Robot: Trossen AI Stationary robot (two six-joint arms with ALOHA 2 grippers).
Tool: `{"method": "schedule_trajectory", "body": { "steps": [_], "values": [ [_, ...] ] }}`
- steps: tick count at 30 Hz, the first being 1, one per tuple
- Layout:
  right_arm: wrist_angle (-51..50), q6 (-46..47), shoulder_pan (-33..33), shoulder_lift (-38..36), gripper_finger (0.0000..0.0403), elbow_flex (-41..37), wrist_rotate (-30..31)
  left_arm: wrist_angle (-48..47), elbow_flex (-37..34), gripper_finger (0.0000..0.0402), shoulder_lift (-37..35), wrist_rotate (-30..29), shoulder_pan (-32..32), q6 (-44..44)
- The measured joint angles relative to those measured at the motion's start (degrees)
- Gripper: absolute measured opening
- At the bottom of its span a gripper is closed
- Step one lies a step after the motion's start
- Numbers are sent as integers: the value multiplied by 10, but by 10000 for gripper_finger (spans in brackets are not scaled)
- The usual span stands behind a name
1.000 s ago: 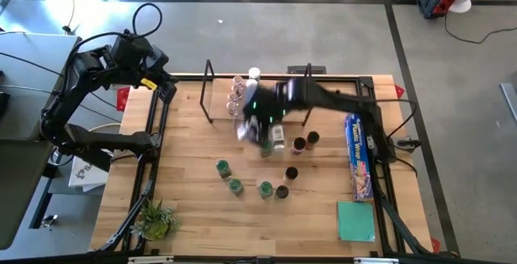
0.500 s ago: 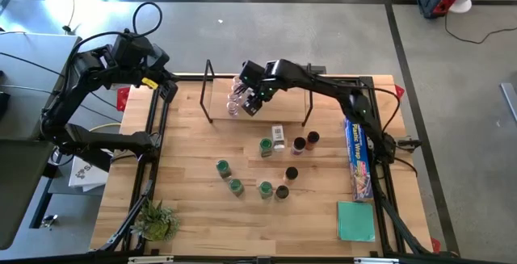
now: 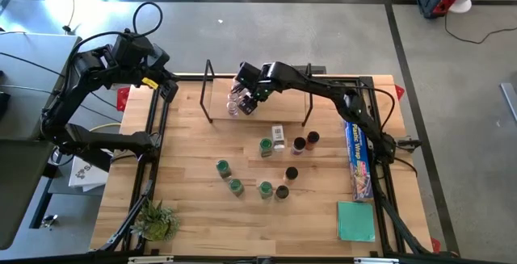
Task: Shelf spices
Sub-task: Put the bottom white seasoning bottle on the shelf aligned with the other white seasoning bottle
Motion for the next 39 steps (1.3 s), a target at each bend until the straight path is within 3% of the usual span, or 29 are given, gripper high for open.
{"method": "schedule_trajectory", "body": {
  "steps": [10,17,24,29,35,39],
  "values": [
    [16,-4,0,-1,234,1,29,0,0,1,0,-1,0,0],
    [48,-75,19,-36,235,16,66,0,0,1,0,-1,0,0],
    [-22,-117,44,-77,228,13,32,-1,0,1,0,-1,0,0],
    [-87,-130,49,-70,175,-31,23,-1,0,1,0,-1,0,3],
    [3,-89,20,-69,87,-142,14,-1,0,1,0,0,0,9],
    [57,-64,3,-69,53,-184,10,-1,0,1,0,1,0,14]
  ]
}}
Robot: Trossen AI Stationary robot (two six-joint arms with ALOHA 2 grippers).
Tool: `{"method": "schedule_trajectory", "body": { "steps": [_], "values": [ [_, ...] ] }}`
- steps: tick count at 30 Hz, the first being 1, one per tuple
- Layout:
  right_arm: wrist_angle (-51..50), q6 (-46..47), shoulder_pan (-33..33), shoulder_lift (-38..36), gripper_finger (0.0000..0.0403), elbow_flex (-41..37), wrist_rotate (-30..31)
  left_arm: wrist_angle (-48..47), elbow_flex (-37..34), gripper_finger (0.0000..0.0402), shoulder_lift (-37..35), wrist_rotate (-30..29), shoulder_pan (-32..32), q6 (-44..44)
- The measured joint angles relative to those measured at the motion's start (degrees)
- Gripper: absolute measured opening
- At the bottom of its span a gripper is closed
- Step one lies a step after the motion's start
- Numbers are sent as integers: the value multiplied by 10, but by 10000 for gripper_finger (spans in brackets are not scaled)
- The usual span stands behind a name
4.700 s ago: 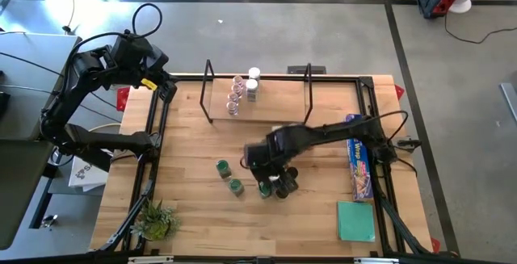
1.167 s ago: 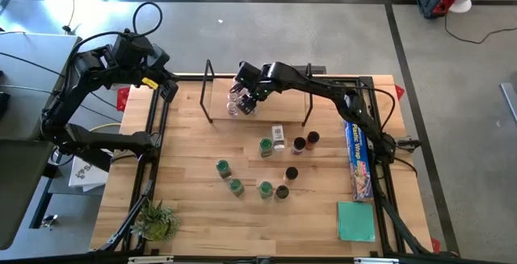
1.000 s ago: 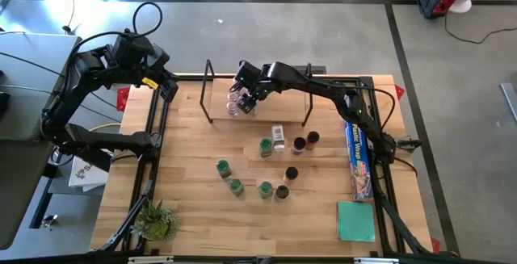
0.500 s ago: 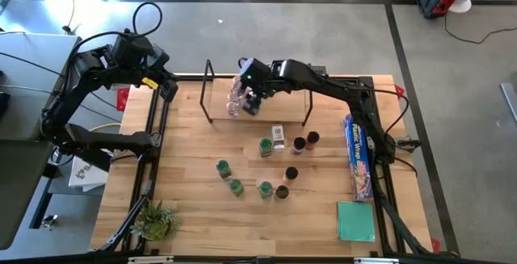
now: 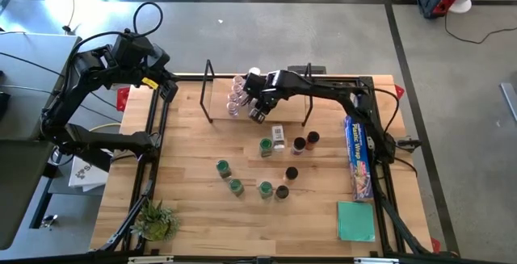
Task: Shelf spices
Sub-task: Put the bottom white seasoning bottle on the shelf aligned with the other white seasoning bottle
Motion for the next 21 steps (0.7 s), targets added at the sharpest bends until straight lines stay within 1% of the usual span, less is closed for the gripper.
{"method": "schedule_trajectory", "body": {
  "steps": [4,8,12,17,21],
  "values": [
    [26,-3,-11,0,42,-10,7,0,0,1,0,0,0,0],
    [62,-8,-18,0,41,-10,11,0,0,1,0,0,0,1],
    [72,-4,-24,0,41,-9,12,0,0,1,0,0,0,1],
    [60,29,-26,-5,41,-9,36,-1,0,1,0,0,0,0],
    [36,54,-19,-32,41,-9,41,-1,0,1,0,0,0,1]
  ]
}}
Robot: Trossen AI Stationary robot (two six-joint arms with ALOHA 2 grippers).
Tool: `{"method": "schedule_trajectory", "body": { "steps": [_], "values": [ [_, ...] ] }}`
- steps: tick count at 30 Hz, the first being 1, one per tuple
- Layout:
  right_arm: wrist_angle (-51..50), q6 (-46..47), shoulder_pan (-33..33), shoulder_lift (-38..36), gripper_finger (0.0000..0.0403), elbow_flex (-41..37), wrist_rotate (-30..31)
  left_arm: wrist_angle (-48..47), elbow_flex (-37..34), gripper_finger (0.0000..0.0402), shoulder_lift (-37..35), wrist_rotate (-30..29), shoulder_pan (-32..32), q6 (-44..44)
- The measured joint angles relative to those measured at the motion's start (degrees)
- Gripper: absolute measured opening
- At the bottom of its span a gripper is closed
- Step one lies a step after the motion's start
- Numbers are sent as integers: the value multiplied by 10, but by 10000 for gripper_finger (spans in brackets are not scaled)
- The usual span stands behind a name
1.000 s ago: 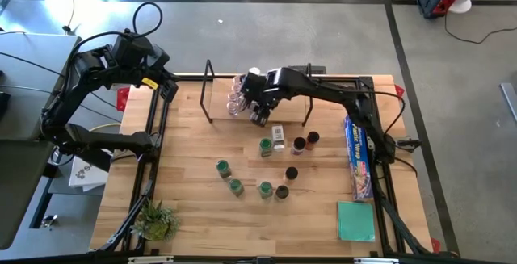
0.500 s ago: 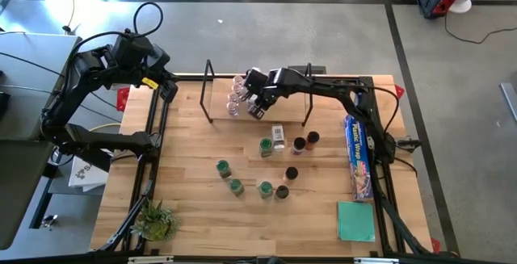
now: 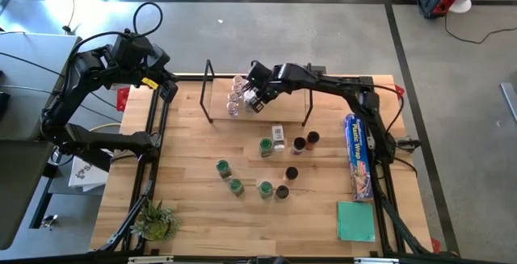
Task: Shelf spices
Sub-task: Put the bottom white seasoning bottle on the shelf aligned with the other white seasoning bottle
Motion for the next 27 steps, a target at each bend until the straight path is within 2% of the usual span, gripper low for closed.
{"method": "schedule_trajectory", "body": {
  "steps": [4,8,14,21,27],
  "values": [
    [-4,9,25,-21,41,0,-5,0,0,1,0,0,0,0],
    [2,-48,69,-26,41,0,-50,0,0,1,0,-1,0,1],
    [120,-133,119,-26,41,-45,-107,0,0,1,0,-1,0,1],
    [269,-153,108,-25,41,-128,-99,0,0,1,0,-1,0,1],
    [278,-142,78,-25,41,-152,-68,0,0,1,0,-1,0,-1]
  ]
}}
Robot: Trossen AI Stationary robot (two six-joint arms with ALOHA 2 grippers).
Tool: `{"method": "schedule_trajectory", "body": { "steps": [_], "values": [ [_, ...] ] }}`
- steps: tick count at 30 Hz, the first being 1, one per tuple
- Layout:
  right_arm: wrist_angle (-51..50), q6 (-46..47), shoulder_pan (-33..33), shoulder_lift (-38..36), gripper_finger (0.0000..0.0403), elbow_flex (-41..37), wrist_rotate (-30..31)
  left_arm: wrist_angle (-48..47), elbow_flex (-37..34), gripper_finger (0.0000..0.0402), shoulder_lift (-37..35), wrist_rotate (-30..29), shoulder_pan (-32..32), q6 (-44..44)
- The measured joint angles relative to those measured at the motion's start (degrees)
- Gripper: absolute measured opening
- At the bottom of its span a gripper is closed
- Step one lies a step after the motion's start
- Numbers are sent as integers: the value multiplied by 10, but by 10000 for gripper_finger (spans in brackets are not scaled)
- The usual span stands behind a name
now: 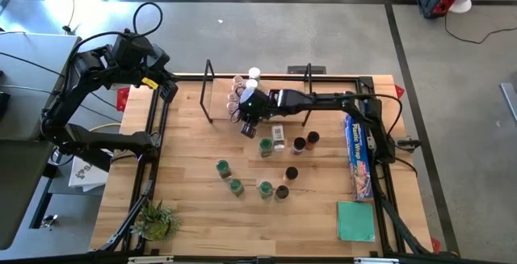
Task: Shelf spices
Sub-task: Put the bottom white seasoning bottle on the shelf aligned with the other white seasoning bottle, then put the white seasoning bottle on the shelf aligned with the other white seasoning bottle
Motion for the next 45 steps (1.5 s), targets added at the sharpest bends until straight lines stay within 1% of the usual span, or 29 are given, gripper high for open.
{"method": "schedule_trajectory", "body": {
  "steps": [10,18,23,28,32,34,36,39,42,45],
  "values": [
    [1,-15,-51,0,41,0,2,0,0,1,0,0,0,-3],
    [2,-40,-58,0,41,0,-7,0,0,1,0,0,0,-10],
    [-6,-40,-50,-6,41,5,-8,0,0,1,0,0,0,-10],
    [-82,-17,-26,-39,41,32,-12,0,0,1,0,0,0,-10],
    [-182,45,-2,-88,41,41,-15,0,0,1,0,0,0,-10],
    [-236,64,13,-113,41,40,-29,0,0,1,0,0,0,-10],
    [-266,65,35,-134,41,21,-38,0,0,1,0,0,0,-10],
    [-287,70,74,-157,41,-40,-42,0,0,1,0,0,0,0],
    [-270,110,105,-174,42,-110,-34,0,0,1,0,0,0,0],
    [-230,163,113,-174,51,-159,-31,0,0,1,0,1,0,1]
  ]
}}
